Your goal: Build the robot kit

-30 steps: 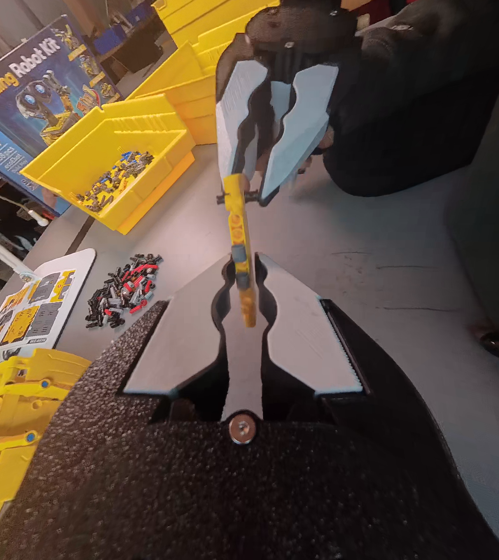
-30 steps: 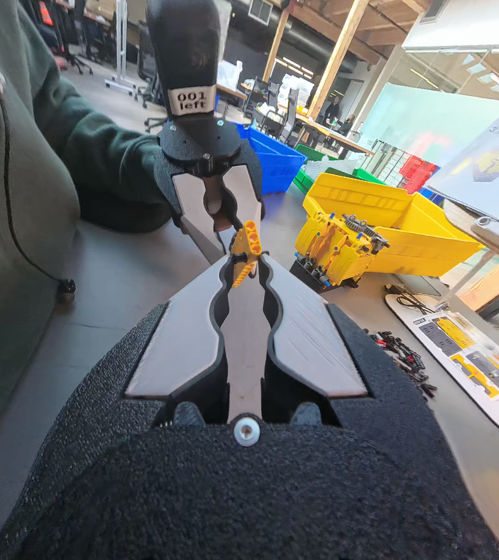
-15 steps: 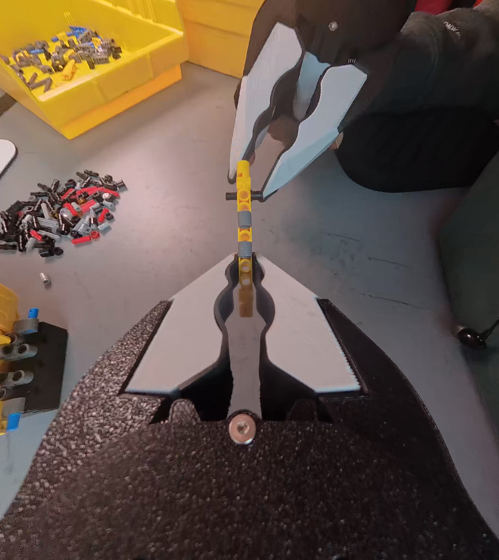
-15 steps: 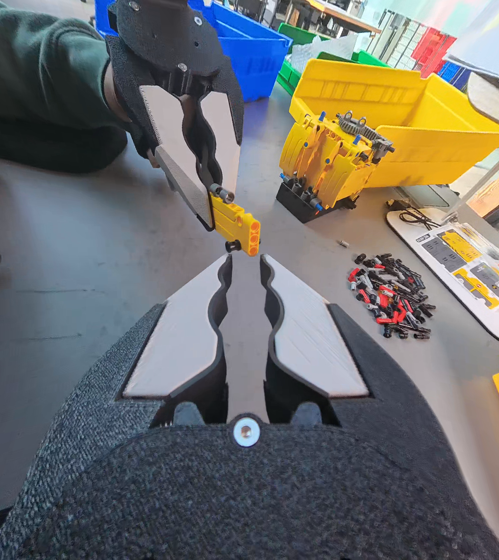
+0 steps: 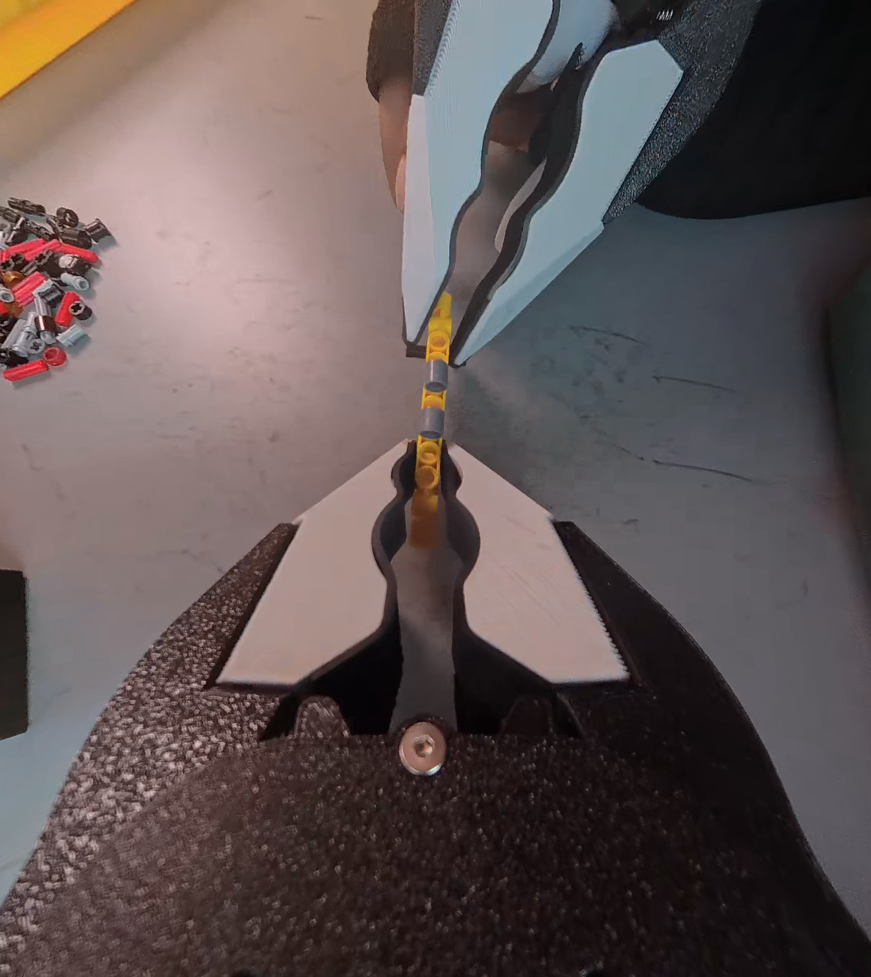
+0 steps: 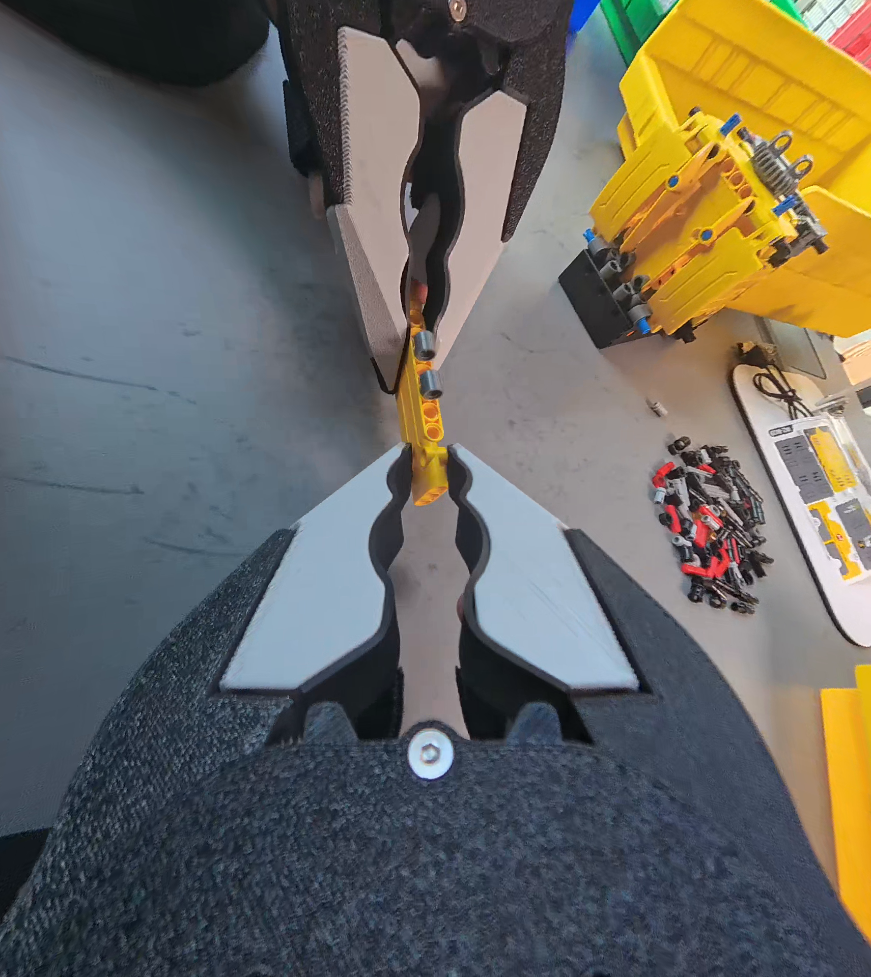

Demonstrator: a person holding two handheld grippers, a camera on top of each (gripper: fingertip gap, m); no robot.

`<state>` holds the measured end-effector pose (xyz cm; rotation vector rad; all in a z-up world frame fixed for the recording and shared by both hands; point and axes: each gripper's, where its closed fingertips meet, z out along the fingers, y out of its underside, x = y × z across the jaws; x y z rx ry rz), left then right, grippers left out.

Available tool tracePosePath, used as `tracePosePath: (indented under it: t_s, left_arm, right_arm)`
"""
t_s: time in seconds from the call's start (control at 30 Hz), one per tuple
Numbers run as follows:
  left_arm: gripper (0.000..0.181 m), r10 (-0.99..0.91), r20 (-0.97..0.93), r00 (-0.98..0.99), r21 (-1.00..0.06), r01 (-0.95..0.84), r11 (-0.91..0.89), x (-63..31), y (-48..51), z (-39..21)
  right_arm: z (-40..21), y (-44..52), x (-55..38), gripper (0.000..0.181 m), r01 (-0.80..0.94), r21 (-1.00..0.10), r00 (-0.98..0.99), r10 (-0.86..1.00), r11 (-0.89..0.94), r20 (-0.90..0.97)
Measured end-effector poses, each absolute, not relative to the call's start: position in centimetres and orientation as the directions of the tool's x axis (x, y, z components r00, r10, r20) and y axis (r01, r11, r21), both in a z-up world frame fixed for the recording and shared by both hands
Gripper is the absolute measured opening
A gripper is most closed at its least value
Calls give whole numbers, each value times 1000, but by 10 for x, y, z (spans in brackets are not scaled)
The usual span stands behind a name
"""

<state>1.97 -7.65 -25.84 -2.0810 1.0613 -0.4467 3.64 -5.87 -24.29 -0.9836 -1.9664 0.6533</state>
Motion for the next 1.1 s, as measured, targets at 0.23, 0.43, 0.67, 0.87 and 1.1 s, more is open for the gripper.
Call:
tracePosePath:
  t_s: [0.23,0.43,0.67,0.87,1.1]
  left_arm:
    - [11,-800,13,600,-777,-497,-386,21,-76,-253]
    - [7,-808,147,571,-750,-468,-467,27,-86,-257]
    - [7,-786,229,574,-714,-450,-537,25,-87,-264]
    - [14,-770,215,600,-720,-435,-540,21,-80,-264]
    - [20,-750,132,648,-774,-406,-486,9,-68,-253]
  right_arm:
    - [-242,-66,44,8,486,-804,-377,912,343,161]
    - [-249,-67,48,12,549,-785,-372,925,287,78]
    - [-247,-70,44,24,451,-755,-421,860,475,290]
    - [-248,-61,40,25,450,-738,-379,856,502,351]
    - [-246,-45,37,16,489,-761,-297,902,426,314]
